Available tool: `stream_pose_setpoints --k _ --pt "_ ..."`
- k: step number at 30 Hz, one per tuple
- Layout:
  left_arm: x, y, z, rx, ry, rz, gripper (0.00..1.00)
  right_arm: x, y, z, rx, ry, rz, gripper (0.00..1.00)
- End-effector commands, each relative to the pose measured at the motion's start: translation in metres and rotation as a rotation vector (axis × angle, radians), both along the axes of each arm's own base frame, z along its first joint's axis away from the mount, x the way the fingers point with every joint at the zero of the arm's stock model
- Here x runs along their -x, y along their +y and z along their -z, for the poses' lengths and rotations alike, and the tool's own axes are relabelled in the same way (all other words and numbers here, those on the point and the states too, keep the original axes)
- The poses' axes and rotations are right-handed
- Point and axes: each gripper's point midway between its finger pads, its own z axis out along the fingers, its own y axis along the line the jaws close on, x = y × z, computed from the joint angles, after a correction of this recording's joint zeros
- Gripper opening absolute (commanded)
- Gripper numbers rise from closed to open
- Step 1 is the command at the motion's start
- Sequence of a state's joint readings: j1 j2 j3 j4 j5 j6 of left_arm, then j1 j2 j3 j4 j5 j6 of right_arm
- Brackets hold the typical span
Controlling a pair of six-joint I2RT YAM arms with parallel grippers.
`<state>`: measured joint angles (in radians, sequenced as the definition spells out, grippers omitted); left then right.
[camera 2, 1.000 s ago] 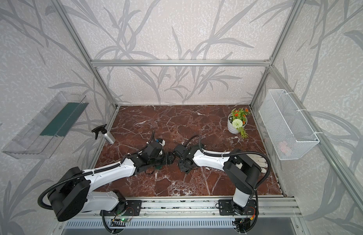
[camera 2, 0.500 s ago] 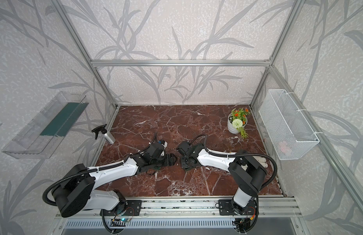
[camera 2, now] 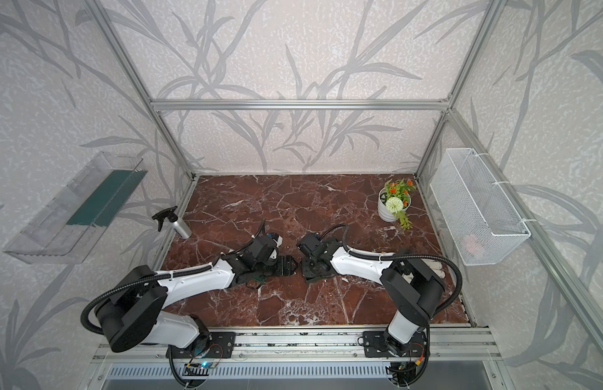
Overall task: Take the rings out of the lift-off lid box
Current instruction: Take out the ring from the jewelry box.
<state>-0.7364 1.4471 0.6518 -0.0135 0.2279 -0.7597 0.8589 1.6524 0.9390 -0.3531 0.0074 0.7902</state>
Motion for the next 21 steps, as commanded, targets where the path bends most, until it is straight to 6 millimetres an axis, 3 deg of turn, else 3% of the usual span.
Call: stream_pose_setpoints --k 1,21 --pt "-0.005 -0.013 -0.01 0.032 -0.012 0.023 0.85 -0.003 0.002 -0.011 -0.038 -0.022 0.018 0.0" --pt "-0.007 -0.016 0.014 -0.041 0.051 0.039 0.85 -0.011 0.007 -0.022 -0.061 -0.046 0.021 0.0"
